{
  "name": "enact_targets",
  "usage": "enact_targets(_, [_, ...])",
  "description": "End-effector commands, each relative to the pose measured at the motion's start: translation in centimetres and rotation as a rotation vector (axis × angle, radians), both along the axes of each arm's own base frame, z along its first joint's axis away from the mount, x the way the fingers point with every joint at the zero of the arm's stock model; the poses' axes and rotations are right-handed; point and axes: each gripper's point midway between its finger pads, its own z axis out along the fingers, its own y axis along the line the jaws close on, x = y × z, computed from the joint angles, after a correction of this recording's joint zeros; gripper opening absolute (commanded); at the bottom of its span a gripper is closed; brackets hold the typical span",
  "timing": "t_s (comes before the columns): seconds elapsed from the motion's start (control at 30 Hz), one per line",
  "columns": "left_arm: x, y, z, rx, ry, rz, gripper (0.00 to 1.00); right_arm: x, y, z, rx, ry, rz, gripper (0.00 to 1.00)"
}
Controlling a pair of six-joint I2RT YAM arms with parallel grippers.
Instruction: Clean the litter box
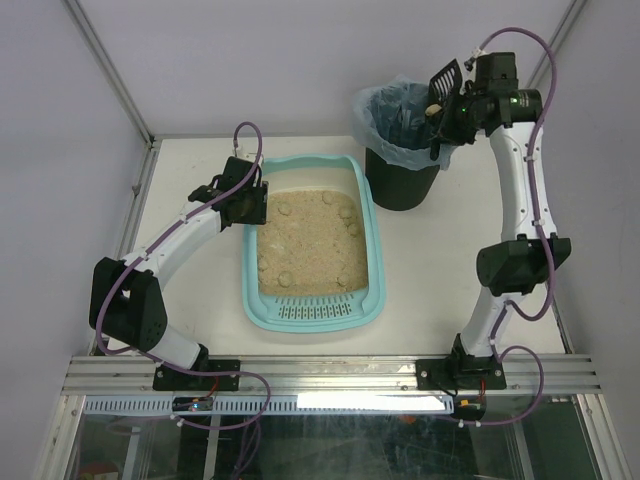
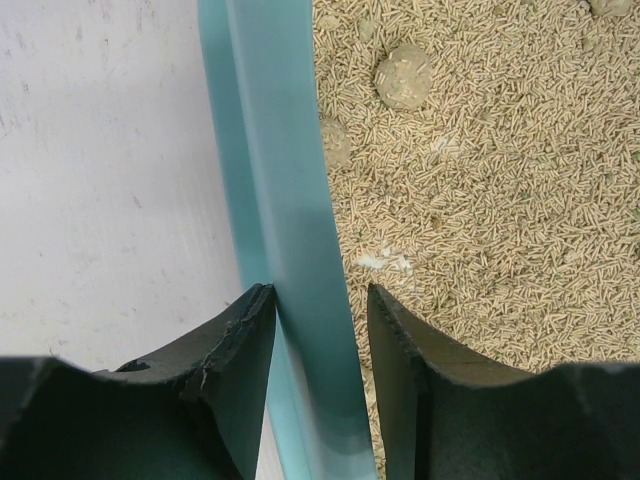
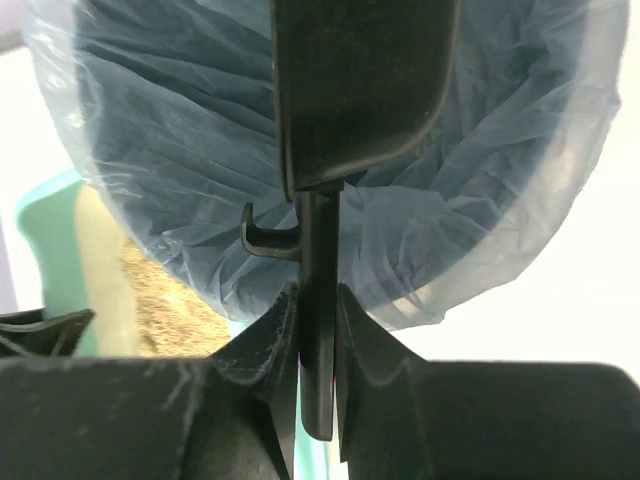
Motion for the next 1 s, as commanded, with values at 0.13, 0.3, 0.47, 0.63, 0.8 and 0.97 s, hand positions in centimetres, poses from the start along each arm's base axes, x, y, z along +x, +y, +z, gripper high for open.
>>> enact_targets(0.13, [0.1,-1.0,2.1,-0.044,-0.061,-0.026,0.42,-0.3,0.1,1.8,-0.413,-0.105,-0.003,0.00])
enact_targets(0.3, [0.2,-1.0,2.0,-0.044,-0.060,-0.028,0.42,-0.4,0.3,4.0,-0.499,-0.193,-0.024,0.00])
enact_targets(0.47, [0.2,-1.0,2.0,-0.041,-0.060,-0.026,0.42,-0.5,-0.1,3.8,-0.624,-0.191,-0.024,0.00])
enact_targets(0.63, [0.2,-1.0,1.9,-0.041,-0.058,-0.027,0.42,-0.8,-0.1,3.4,-0.788,-0.183,-0.020,0.00])
enact_targets(0.8, [0.2,-1.0,1.8,-0.040,-0.056,-0.026,0.42,-1.1,-0.2,3.8,-0.931,-0.190,-0.038,0.00])
enact_targets(0.97, [0.1,-1.0,1.9,-0.043,-0.055,-0.028,0.42,-1.2,-0.6,4.1,-1.007,-0.189,-0.062,0.00])
